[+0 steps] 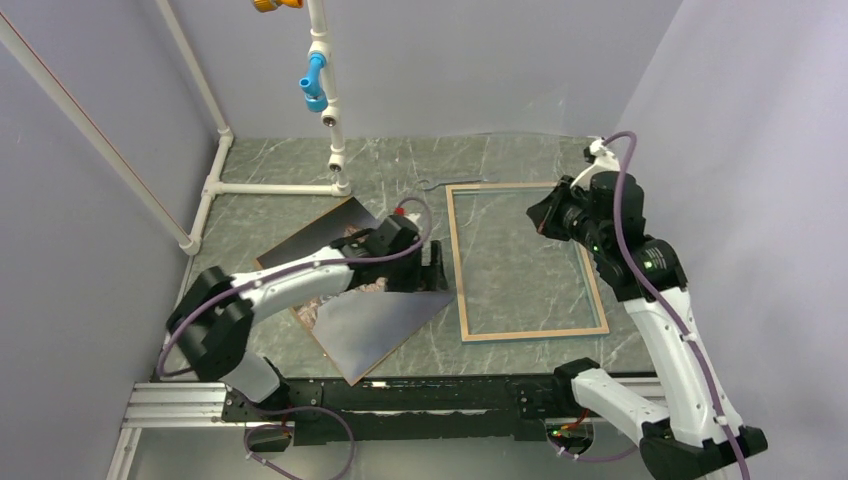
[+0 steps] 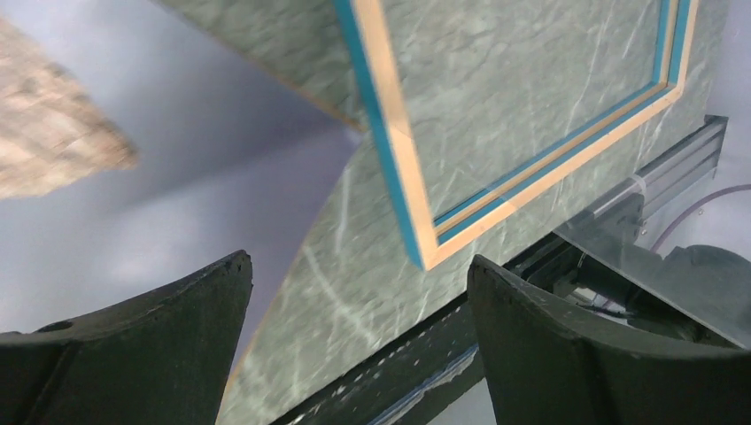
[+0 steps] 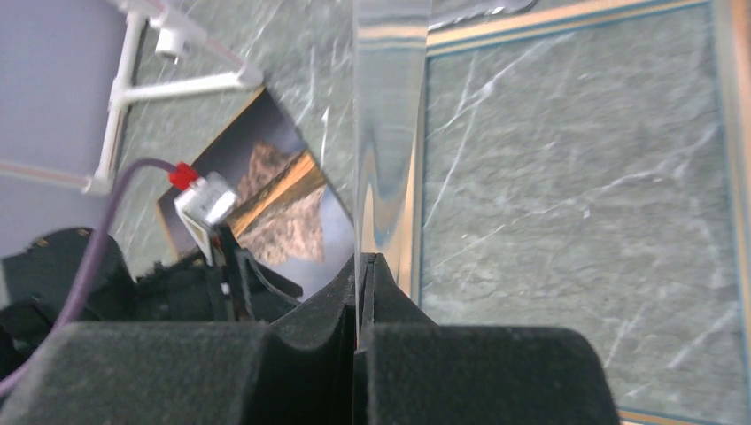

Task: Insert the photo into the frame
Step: Pick up the photo frame item at the center of the board, then move the photo frame to the center of the board.

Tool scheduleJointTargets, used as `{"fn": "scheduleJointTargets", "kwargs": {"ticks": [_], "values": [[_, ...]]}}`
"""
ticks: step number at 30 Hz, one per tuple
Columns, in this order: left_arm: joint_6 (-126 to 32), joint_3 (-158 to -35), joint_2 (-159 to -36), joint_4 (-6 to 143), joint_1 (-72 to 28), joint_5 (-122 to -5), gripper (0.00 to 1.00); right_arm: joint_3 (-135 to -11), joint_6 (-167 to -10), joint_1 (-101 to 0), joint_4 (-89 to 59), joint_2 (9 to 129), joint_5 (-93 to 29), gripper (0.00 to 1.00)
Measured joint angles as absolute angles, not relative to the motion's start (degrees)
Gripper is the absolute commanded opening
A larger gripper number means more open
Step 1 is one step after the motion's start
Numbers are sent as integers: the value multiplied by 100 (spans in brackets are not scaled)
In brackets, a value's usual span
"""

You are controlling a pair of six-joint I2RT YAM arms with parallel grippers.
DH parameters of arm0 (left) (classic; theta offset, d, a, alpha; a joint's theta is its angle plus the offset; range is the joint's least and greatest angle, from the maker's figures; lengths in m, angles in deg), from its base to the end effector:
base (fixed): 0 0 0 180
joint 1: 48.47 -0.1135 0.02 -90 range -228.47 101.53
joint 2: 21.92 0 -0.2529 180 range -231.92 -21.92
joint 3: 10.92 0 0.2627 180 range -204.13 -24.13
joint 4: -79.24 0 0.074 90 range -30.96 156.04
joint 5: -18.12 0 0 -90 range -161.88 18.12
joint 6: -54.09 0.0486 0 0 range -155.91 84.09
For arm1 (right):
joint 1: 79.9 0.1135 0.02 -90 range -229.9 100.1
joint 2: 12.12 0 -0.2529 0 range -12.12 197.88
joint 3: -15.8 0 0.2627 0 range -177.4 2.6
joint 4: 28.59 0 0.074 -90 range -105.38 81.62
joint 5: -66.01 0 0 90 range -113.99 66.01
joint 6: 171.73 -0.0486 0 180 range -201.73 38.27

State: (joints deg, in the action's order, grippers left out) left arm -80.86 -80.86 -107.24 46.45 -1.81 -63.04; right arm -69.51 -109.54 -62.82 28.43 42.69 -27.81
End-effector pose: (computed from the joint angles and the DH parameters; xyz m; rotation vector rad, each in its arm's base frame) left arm 0.2238 -0.2481 0.2050 0.1160 2.6069 -0.8552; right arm 0.2000 0.0648 0.3988 0.1516 2.0731 0.5549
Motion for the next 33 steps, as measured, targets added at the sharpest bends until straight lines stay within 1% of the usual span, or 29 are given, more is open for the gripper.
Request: {"fn": "scheduleJointTargets", "kwargs": {"ticks": [6,10,16,21,23,28,33], "values": [[-8237,-9301,-12046,4372,418,-6607,89,-7260,-10884,-6282,3031,3814,-1828,0],[-8368,-10099,-12809,3991,704,-6872,86,-7321,-10819,-6284,3101,3499,-1472,0],[-8573,-10643,-13421,3504,907,-7154,79,-7458,-10740,-6282,3151,3373,-1104,0],[-8672,-11062,-13863,3084,955,-7390,73,-7458,-10738,-6284,3177,3406,-1054,0],[-8689,-11132,-13946,2988,960,-7445,68,-7458,-10738,-6282,3177,3430,-1054,0],[-8761,-11191,-13972,2833,964,-7523,52,-7456,-10738,-6284,3177,3471,-1061,0],[-8866,-11082,-13961,2964,958,-7466,31,-7430,-10736,-6282,3177,3480,-1104,0]]}}
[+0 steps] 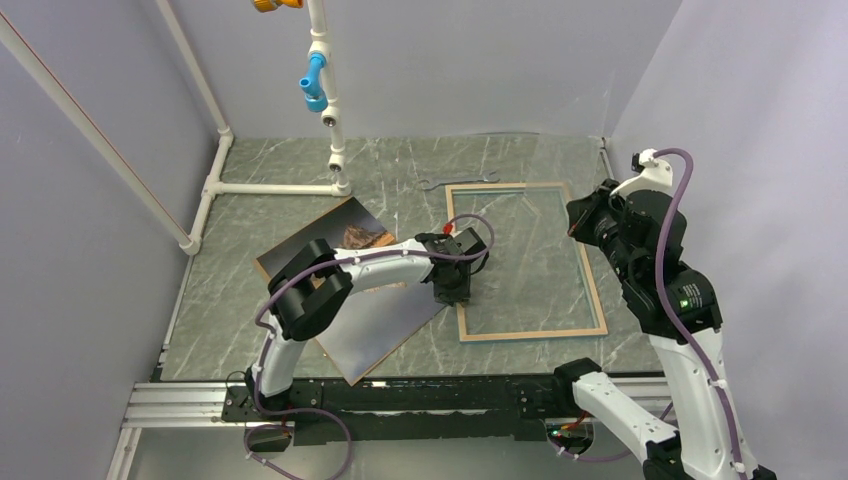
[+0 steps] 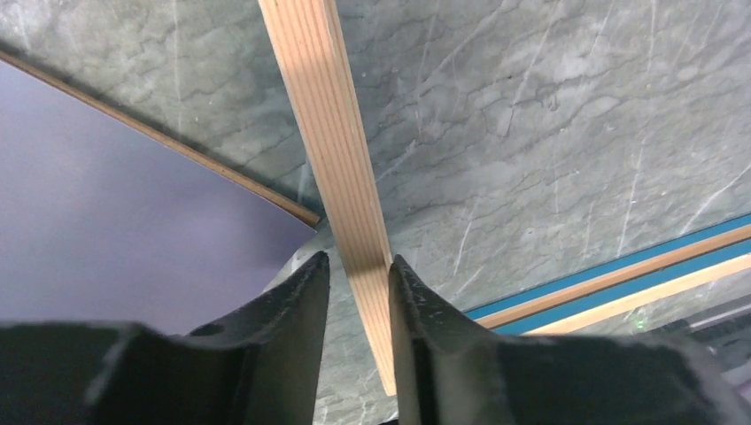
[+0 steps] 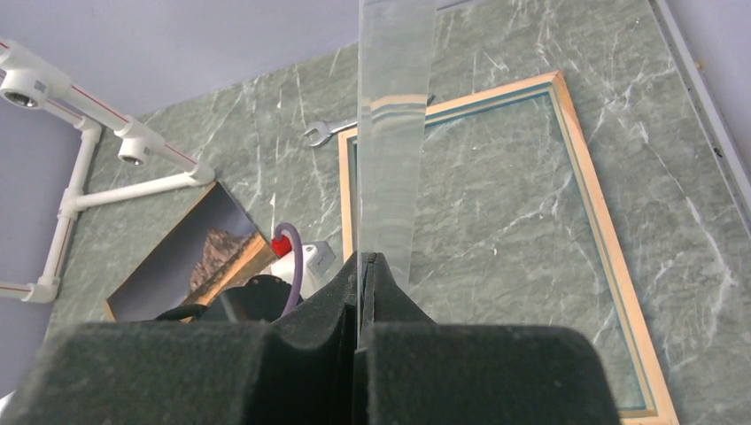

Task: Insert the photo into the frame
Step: Move the photo frame to the center of the board.

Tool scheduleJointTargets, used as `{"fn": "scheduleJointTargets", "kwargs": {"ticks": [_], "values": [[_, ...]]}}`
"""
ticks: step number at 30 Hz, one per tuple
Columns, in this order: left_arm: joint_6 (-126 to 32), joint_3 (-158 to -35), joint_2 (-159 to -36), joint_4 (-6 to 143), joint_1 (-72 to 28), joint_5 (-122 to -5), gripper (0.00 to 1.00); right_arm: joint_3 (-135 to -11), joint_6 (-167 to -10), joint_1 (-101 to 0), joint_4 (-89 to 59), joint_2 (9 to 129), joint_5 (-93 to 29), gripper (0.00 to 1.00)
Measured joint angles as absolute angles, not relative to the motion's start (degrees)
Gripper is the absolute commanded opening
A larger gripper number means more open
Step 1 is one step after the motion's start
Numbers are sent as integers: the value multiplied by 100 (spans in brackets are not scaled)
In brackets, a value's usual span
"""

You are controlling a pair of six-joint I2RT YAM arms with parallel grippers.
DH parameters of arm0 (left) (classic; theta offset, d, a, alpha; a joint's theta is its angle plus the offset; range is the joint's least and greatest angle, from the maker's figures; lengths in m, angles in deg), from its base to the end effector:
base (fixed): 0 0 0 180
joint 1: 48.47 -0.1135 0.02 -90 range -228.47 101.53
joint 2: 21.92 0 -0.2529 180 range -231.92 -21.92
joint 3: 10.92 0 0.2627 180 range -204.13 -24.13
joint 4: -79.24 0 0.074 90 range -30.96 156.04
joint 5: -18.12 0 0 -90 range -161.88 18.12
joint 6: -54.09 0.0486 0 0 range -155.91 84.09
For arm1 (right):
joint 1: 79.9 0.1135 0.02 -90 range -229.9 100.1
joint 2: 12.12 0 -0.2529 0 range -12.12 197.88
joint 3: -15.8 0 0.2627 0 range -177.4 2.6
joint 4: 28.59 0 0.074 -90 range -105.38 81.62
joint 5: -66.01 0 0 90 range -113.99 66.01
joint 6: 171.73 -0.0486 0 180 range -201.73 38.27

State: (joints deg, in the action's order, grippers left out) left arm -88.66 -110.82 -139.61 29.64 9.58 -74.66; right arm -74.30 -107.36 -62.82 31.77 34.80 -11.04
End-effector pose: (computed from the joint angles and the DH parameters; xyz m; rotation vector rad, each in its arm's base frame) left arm 0.2321 -0.3677 0.1440 0.1178 2.8445 -0.4292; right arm 0.1511 0.0350 0.4421 0.2951 1.8505 0.3041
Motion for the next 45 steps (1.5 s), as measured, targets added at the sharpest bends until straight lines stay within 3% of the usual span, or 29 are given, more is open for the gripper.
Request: {"fn": "scheduleJointTargets", "kwargs": {"ticks": [4,8,32,33,35,37,40,41,45], "values": [[-8986,-10861,-13817,3187,936,-7429,11,-7351,-10736,-6284,3175,3493,-1157,0],[-9198,-10599,-13637,3309,883,-7425,0,-7277,-10736,-6284,3175,3534,-1251,0],[-10333,-9240,-12654,3633,1006,-7654,0,-6881,-10716,-6282,3092,3725,-1852,0],[-10376,-9216,-12623,3635,1027,-7683,2,-6879,-10716,-6282,3083,3729,-1865,0],[-10425,-9196,-12586,3628,1071,-7740,16,-6868,-10703,-6282,3070,3746,-1924,0],[-10420,-9196,-12580,3618,1102,-7790,37,-6864,-10685,-6282,3066,3768,-2003,0],[-10379,-9148,-12536,3690,1108,-7799,75,-6862,-10672,-6284,3053,3792,-2110,0],[-10342,-9106,-12492,3744,1108,-7794,83,-6862,-10672,-6282,3046,3795,-2138,0],[-10252,-9001,-12254,3895,1104,-7781,91,-6862,-10659,-6282,3044,3830,-2245,0]]}}
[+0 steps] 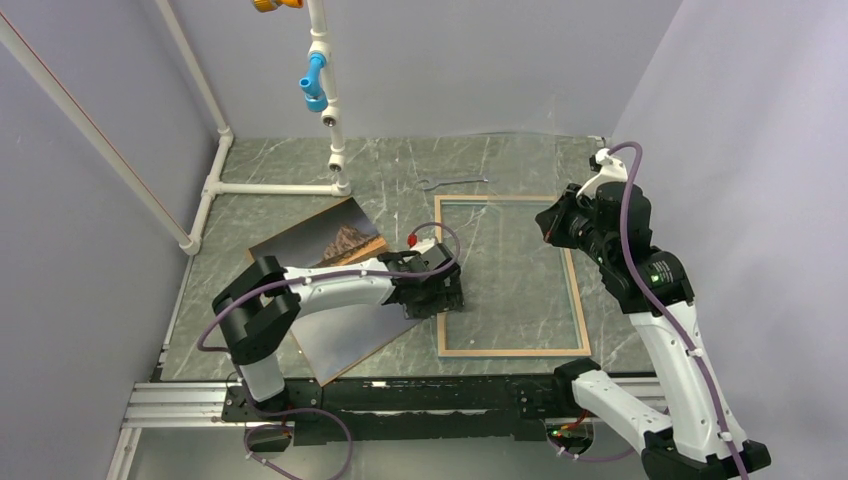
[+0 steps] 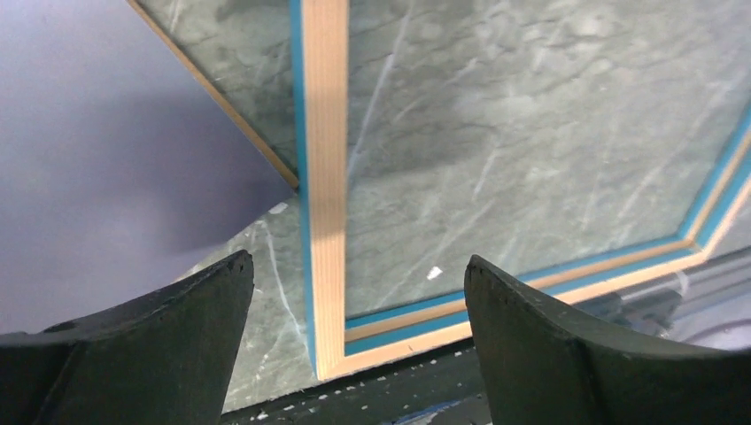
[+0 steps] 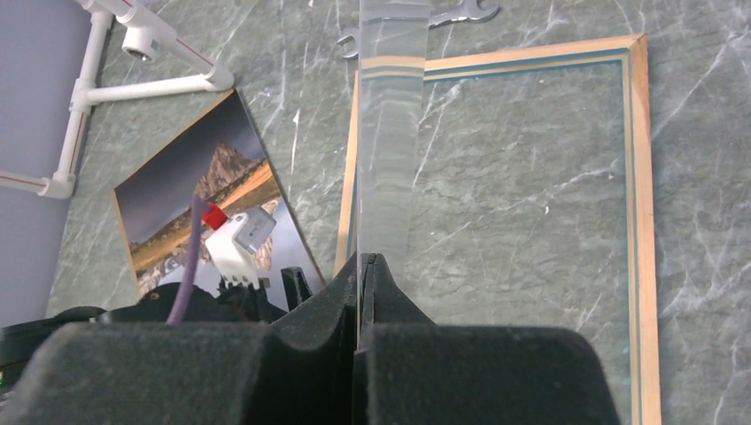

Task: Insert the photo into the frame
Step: Move the photo frame to the center of the board.

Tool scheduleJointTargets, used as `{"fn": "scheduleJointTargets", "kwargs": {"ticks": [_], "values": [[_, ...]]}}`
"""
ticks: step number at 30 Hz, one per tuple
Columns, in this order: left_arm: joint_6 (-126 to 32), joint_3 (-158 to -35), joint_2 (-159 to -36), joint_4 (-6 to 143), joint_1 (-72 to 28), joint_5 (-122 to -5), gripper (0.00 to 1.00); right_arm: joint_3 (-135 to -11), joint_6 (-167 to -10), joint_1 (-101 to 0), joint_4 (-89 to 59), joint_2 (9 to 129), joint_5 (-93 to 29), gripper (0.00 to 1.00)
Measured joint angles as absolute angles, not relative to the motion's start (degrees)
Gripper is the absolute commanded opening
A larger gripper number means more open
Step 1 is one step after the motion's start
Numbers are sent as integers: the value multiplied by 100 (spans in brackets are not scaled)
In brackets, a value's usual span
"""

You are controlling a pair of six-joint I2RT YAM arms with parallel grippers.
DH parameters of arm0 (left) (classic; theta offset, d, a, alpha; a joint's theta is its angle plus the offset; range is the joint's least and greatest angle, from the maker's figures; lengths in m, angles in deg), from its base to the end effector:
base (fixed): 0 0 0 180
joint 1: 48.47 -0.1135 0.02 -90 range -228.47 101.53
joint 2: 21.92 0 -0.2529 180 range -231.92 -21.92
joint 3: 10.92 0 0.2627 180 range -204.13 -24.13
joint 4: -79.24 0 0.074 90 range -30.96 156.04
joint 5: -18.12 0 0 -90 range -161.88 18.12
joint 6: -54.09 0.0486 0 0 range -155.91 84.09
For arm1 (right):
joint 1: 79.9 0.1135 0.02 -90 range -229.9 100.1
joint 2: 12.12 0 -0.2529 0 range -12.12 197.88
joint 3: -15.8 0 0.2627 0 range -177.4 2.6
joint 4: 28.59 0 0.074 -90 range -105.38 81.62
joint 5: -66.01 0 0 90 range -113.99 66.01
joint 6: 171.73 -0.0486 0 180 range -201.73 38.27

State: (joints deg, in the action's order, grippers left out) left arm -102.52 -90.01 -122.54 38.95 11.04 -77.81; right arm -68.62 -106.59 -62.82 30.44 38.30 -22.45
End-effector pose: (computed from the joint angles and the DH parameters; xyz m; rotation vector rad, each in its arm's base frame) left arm 0.1914 -0.3152 0.1578 -0.2079 2.7677 -0.5559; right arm 0.1798 0.0539 0.4035 0.1554 2.0290 0.4381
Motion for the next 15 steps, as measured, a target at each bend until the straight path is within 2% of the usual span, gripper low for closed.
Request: {"fn": "scheduleJointTargets", "kwargs": {"ticks": [15], "values": [[-9550,-8868,-11690,4129,765,-7814,82,-6875,-10587,-6284,3050,4326,-3036,0]]}}
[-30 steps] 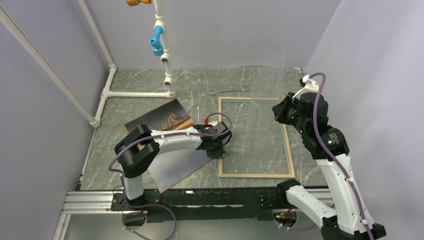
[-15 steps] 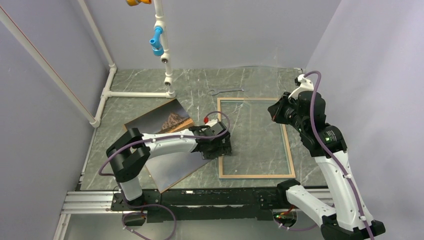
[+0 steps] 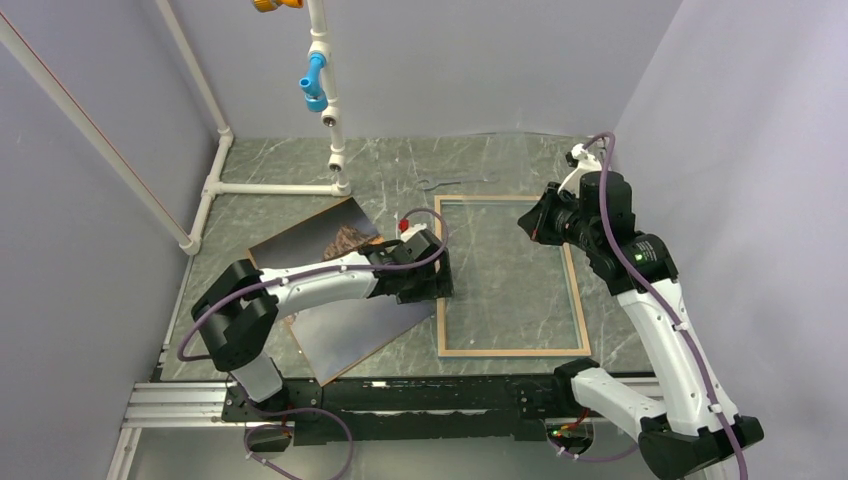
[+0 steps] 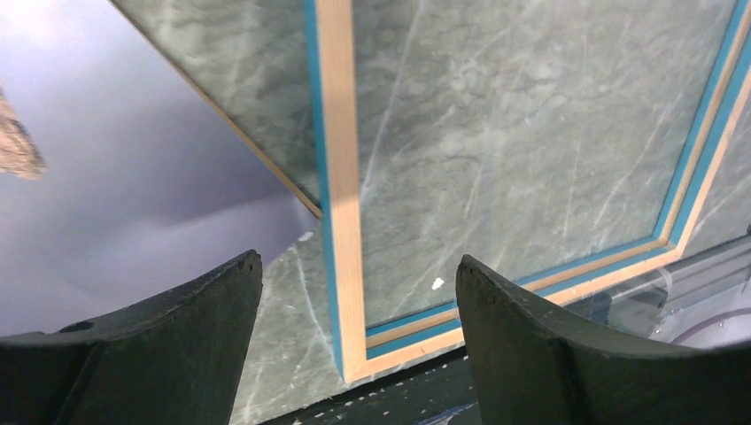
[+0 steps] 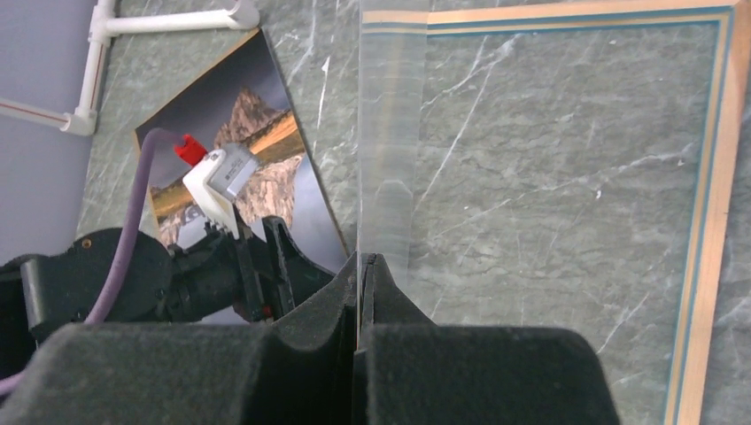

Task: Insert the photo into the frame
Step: Move the photo frame to the center of the board, then adjust the photo frame item at the center of the board.

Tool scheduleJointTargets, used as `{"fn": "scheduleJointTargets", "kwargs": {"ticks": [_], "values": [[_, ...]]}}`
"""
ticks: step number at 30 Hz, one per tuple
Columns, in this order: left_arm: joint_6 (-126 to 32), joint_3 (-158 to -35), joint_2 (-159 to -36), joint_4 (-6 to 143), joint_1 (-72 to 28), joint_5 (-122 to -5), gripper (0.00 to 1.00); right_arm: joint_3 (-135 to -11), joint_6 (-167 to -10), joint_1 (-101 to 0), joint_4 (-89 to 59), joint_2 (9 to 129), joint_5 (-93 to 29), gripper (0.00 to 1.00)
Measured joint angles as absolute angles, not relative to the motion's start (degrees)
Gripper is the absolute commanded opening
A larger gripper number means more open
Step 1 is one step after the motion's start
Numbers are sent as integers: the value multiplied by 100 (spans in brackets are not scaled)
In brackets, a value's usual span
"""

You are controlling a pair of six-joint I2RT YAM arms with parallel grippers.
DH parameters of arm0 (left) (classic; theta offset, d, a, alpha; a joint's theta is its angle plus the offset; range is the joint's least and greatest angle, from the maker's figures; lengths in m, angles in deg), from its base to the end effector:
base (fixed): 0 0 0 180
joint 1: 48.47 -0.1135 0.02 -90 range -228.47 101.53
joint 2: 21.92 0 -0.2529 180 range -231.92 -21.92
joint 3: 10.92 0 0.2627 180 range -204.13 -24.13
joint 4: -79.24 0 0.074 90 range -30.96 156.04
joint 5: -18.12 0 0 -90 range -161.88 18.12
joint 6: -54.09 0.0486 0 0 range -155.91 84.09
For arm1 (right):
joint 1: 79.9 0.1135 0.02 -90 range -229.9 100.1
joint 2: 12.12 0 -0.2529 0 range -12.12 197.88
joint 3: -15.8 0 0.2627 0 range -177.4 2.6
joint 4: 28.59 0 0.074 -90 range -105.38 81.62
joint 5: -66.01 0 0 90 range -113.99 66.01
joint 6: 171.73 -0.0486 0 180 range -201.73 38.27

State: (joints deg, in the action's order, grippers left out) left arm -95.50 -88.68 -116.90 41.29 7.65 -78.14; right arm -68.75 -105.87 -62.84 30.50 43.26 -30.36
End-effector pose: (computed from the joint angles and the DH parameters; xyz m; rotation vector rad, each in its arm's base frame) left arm 0.2066 -0.2982 0.1873 -0.1261 2.6562 -0.6288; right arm 0.2008 0.0673 0.3887 0.0633 2.1364 0.5459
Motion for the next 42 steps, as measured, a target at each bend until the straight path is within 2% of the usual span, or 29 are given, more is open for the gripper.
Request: {"fn": "scheduleJointTargets", "kwargs": {"ticks": [7,15,21,27,34,38,42], "values": [[-9286,-8781,-11616,4052,472,-7827,78,-6875,-10594,-6384,3044,4420,-3373,0],[-8783,-10046,-12553,3604,374,-7855,77,-6855,-10635,-7029,3026,4802,-4175,0],[-8656,-10429,-13133,3438,184,-7796,80,-6672,-10629,-7759,2954,4892,-4855,0],[-8613,-10420,-13342,3371,-39,-7617,88,-6475,-10580,-8146,2954,4894,-5231,0],[-8589,-10120,-13296,3716,-284,-7259,85,-6405,-10565,-8264,2919,4894,-5480,0],[-8573,-9454,-12914,4498,-419,-6944,84,-6348,-10563,-8284,2869,4901,-5600,0],[-8565,-8940,-12590,4988,-553,-6756,75,-6331,-10543,-8284,2852,4905,-5635,0]]}}
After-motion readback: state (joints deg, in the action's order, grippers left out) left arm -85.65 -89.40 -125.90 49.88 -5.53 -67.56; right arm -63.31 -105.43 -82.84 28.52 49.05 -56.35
